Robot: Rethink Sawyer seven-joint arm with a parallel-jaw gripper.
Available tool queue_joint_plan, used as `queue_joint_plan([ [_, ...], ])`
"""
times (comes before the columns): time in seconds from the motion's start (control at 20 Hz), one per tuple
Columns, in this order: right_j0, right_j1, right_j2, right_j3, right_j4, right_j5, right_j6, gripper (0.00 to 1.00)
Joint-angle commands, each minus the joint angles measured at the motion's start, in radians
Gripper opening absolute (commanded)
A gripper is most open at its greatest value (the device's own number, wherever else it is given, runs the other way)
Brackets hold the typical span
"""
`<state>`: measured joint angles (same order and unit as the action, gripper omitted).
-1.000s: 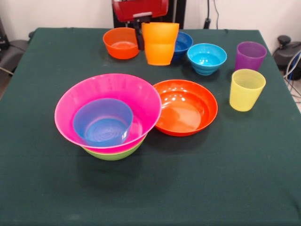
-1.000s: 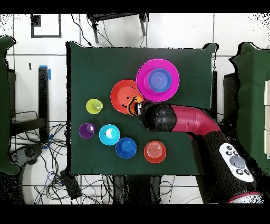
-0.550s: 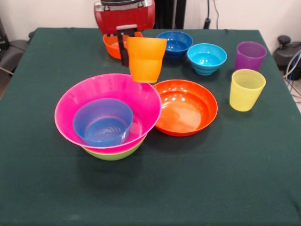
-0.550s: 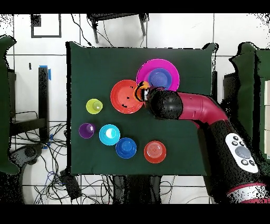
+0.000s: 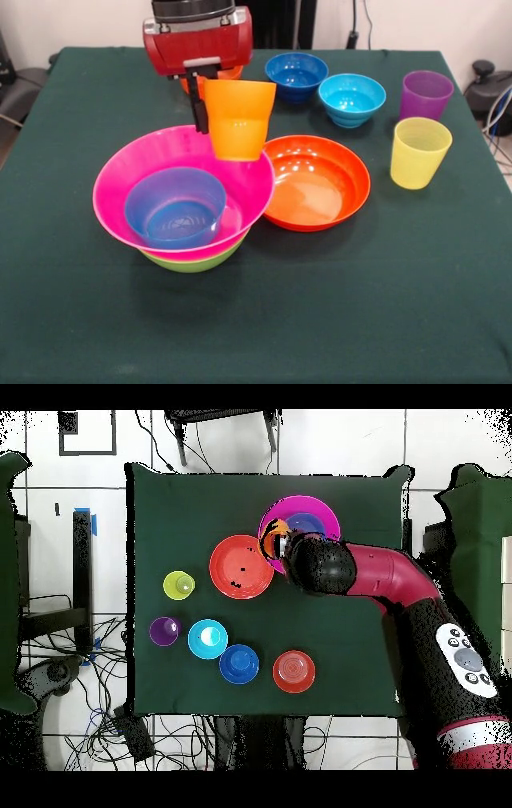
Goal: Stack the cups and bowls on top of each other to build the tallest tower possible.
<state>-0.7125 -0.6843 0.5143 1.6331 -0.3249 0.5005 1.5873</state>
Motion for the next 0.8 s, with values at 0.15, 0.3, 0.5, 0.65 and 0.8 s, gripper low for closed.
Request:
queue_joint_plan([
  [0.15,0.006,0.044,0.039,-0.056,-0.082,0.108,-0.145,0.0],
  [0.3,-0.005,0.066,0.031,-0.042,-0.064,0.123,-0.127,0.0],
  [0.5,-0.02,0.099,0.037,-0.052,-0.058,0.13,-0.137,0.0],
  [0.65,-0.023,0.108,0.036,-0.055,-0.065,0.118,-0.138,0.0],
  [0.8,-0.027,0.114,0.039,-0.055,-0.068,0.111,-0.137,0.0],
])
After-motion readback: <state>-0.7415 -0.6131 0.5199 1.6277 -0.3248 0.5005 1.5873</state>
